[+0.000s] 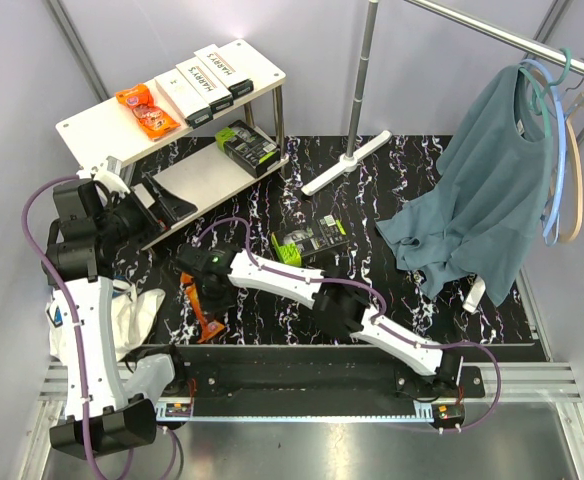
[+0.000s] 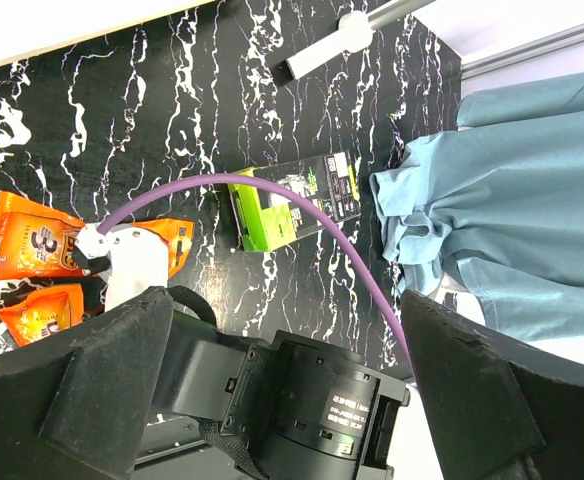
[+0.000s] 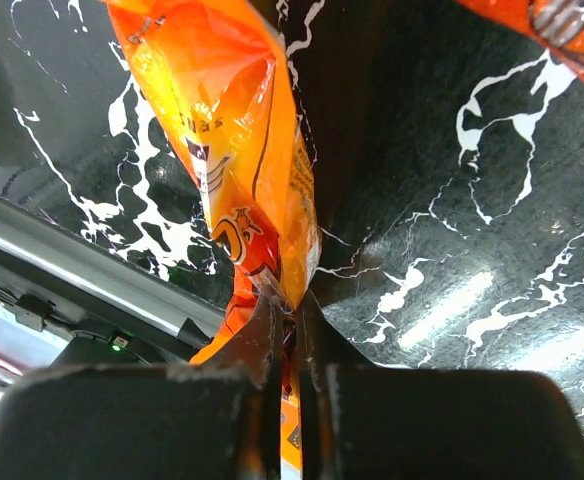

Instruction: Place and organize the shaving razors onto the shelf

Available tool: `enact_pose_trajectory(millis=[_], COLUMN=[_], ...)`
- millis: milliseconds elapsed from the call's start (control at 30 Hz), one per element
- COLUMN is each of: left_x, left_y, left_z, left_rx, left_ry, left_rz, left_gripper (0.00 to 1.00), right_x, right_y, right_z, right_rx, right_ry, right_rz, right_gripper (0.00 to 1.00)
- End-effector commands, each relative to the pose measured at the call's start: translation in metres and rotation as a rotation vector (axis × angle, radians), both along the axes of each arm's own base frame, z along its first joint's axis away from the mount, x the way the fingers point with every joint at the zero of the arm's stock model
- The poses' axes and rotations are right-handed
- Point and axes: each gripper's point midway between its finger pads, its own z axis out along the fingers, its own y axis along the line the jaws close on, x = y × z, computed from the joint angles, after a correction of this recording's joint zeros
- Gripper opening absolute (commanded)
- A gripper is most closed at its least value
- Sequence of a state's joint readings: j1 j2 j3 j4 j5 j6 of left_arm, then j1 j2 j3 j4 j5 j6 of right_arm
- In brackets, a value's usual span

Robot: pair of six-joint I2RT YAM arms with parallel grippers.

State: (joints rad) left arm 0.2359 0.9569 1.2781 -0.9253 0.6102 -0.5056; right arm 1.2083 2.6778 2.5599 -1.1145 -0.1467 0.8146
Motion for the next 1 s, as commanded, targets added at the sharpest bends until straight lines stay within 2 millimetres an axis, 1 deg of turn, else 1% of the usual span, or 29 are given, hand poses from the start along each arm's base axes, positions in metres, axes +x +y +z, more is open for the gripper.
enact_pose_trajectory(millis=[0, 100, 133, 167, 200, 233, 267, 300, 333, 367, 400, 433, 467, 533, 600, 633, 667, 700, 733, 767, 800, 833, 867, 900, 933, 967], left_x=[0.001, 0.000, 0.000, 0.000, -0.001, -0.002, -0.003, -0.003, -0.003, -0.004, -0.004, -0.005, -0.006, -0.008, -0.011, -0.012, -0.013, -0.014, -0.015, -0.016, -0.017, -0.018, -0.018, -0.019, -0.019, -0.019], left_y=[-0.005, -0.005, -0.006, -0.006, -0.008, -0.008, -0.009, -0.009, -0.010, -0.011, -0.012, -0.013, -0.014, -0.018, -0.022, -0.022, -0.024, -0.025, -0.025, -0.024, -0.024, -0.025, -0.024, -0.025, -0.026, -0.027], left_z=[0.016, 0.015, 0.016, 0.016, 0.015, 0.015, 0.014, 0.012, 0.012, 0.011, 0.009, 0.009, 0.006, 0.004, -0.001, -0.003, -0.009, -0.012, -0.014, -0.019, -0.020, -0.022, -0.026, -0.027, -0.029, -0.034], left_rx=[-0.008, -0.007, -0.011, -0.009, -0.010, -0.012, -0.013, -0.017, -0.020, -0.022, -0.027, -0.030, -0.035, -0.045, -0.047, -0.047, -0.051, -0.051, -0.050, -0.047, -0.044, -0.042, -0.043, -0.042, -0.045, -0.050], left_ry=[-0.075, -0.076, -0.078, -0.081, -0.081, -0.084, -0.081, -0.077, -0.080, -0.083, -0.077, -0.083, -0.076, -0.071, -0.066, -0.066, -0.053, -0.049, -0.048, -0.040, -0.044, -0.045, -0.039, -0.040, -0.036, -0.023], left_rz=[-0.034, -0.038, -0.044, -0.045, -0.055, -0.061, -0.062, -0.066, -0.071, -0.077, -0.078, -0.085, -0.093, -0.110, -0.122, -0.125, -0.131, -0.133, -0.134, -0.131, -0.131, -0.134, -0.133, -0.135, -0.142, -0.148], left_gripper=[0.99, 0.99, 0.99, 0.99, 0.99, 0.99, 0.99, 0.99, 0.99, 0.99, 0.99, 0.99, 0.99, 0.99, 0.99, 0.99, 0.99, 0.99, 0.99, 0.98, 0.98, 0.98, 0.98, 0.98, 0.98, 0.98], right_x=[0.002, 0.004, 0.007, 0.011, 0.012, 0.014, 0.018, 0.019, 0.021, 0.022, 0.023, 0.025, 0.025, 0.027, 0.028, 0.029, 0.030, 0.032, 0.032, 0.032, 0.035, 0.033, 0.033, 0.036, 0.035, 0.037], right_y=[-0.013, -0.013, -0.014, -0.019, -0.021, -0.022, -0.028, -0.030, -0.031, -0.035, -0.037, -0.037, -0.040, -0.043, -0.049, -0.052, -0.056, -0.059, -0.064, -0.067, -0.066, -0.072, -0.074, -0.071, -0.081, -0.084], right_z=[0.004, 0.014, 0.027, 0.026, 0.030, 0.045, 0.046, 0.050, 0.064, 0.065, 0.071, 0.084, 0.083, 0.097, 0.101, 0.109, 0.107, 0.117, 0.114, 0.116, 0.132, 0.126, 0.130, 0.135, 0.139, 0.144], right_rx=[-0.042, -0.026, -0.013, -0.031, -0.032, -0.015, -0.033, -0.030, -0.010, -0.020, -0.013, 0.010, 0.003, 0.020, 0.012, 0.022, 0.010, 0.027, 0.017, 0.022, 0.068, 0.061, 0.080, 0.121, 0.138, 0.163], right_ry=[-0.035, -0.075, -0.099, -0.126, -0.140, -0.157, -0.187, -0.201, -0.221, -0.232, -0.239, -0.255, -0.259, -0.277, -0.289, -0.305, -0.305, -0.316, -0.308, -0.306, -0.314, -0.295, -0.288, -0.289, -0.273, -0.269], right_rz=[0.010, 0.022, 0.018, 0.012, 0.015, 0.012, 0.001, 0.001, -0.005, -0.010, -0.012, -0.017, -0.022, -0.034, -0.044, -0.051, -0.057, -0.069, -0.072, -0.077, -0.093, -0.093, -0.104, -0.122, -0.136, -0.149], right_gripper=[0.00, 0.00, 0.00, 0.00, 0.00, 0.00, 0.00, 0.00, 0.00, 0.00, 0.00, 0.00, 0.00, 0.00, 0.00, 0.00, 0.00, 0.00, 0.00, 0.00, 0.00, 0.00, 0.00, 0.00, 0.00, 0.00])
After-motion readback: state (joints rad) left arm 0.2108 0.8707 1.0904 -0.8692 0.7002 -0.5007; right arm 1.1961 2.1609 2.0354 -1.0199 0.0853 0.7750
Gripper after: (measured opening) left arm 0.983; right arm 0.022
